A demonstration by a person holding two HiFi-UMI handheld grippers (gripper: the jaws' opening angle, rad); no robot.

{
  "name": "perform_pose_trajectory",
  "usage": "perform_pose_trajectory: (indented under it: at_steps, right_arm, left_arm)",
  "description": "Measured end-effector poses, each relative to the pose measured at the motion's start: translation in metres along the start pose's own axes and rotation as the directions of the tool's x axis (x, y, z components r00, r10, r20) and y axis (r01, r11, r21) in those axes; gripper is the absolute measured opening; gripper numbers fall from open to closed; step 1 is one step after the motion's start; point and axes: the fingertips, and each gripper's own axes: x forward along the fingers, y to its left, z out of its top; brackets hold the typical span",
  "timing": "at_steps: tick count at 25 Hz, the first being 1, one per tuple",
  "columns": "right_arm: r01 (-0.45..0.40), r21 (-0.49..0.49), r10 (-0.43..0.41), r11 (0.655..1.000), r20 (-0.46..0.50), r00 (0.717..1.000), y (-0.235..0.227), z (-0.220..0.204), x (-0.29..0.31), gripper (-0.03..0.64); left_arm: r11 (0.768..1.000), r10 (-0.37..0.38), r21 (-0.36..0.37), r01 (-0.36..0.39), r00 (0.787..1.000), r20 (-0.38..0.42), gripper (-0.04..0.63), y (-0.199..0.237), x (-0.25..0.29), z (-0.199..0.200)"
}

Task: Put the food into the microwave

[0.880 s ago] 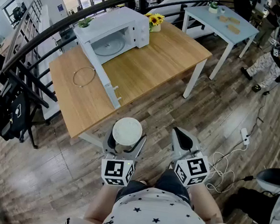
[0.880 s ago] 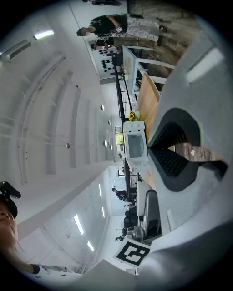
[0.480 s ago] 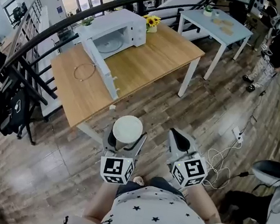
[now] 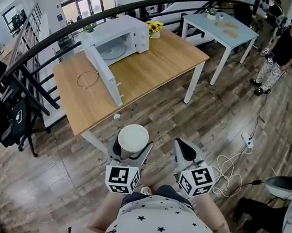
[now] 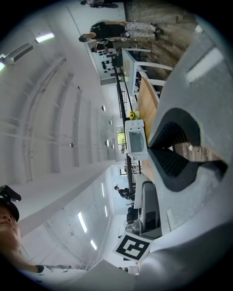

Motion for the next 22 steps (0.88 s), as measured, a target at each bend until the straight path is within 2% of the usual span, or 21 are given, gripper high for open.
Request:
perform_pose_trajectory:
  at_steps: [5,15,22]
  right_arm:
    - [0.033,0.001,-0.033,0.999,0.019,0.999,0.002,0.002,0.01,0.006]
    - [0.044,0.005,-0.044,0.999,0.012,0.999,0.009,0.003,0.033,0.006]
    - [0.044,0.02,-0.044,0.999,0.009,0.999,-0.011,0.003,0.059,0.006]
  left_arm:
    - [1.0,-0.025,0.01,0.026,1.0,-0.001,0.492,0.008,0.005,-0.001]
    - [0.999,-0.037,0.004,0.037,0.999,0.0,0.492,0.033,0.017,0.002]
    - [0.999,-0.04,0.007,0.04,0.999,-0.01,0.492,0.041,0.046,0.002]
